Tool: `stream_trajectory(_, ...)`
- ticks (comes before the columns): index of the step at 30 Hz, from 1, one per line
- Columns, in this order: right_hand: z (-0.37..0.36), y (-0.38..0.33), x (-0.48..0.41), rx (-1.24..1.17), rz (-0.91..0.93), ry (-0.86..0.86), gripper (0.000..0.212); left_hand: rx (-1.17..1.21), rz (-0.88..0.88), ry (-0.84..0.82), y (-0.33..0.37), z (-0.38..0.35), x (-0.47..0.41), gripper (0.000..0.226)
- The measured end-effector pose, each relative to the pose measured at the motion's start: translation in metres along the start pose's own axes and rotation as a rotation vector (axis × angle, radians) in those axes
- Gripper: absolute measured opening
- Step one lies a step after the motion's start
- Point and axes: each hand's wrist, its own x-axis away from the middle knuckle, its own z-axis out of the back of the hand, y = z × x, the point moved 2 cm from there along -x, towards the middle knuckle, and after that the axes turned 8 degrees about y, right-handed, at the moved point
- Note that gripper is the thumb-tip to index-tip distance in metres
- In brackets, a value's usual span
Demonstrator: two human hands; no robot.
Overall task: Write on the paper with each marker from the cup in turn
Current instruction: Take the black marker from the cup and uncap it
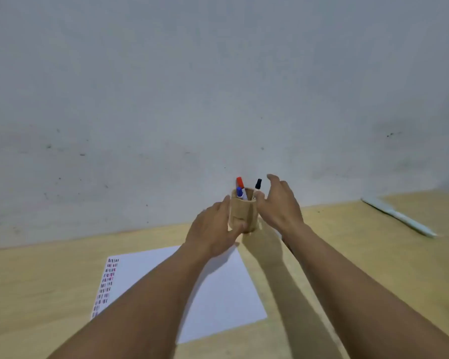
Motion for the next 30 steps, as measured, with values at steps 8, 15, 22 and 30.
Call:
stream_trajectory(8, -0.029, 0.014, -0.035, -0.027, -0.106, -0.023, 0.036, 0.265, 0.188, 0.118, 0.002, -0.044, -0.038, 0.056)
stream_trajectory(15, -0.039, 0.021, -0.046, -0.059, -0.12, 0.028, 0.023, 0.326, 0.269, 0.174, 0.002, -0.061, -0.046, 0.061)
stream_trajectory(22, -0.033, 0.015, -0.047, -0.188, -0.158, 0.093, 0.03, 0.294, 0.298, 0.168, 0.001, -0.065, -0.047, 0.059)
stream_trajectory(30, 0.012, -0.012, -0.041, -0.264, -0.031, 0.186, 0.023, 0.269, 0.352, 0.129, 0.002, -0.053, -0.04, 0.077)
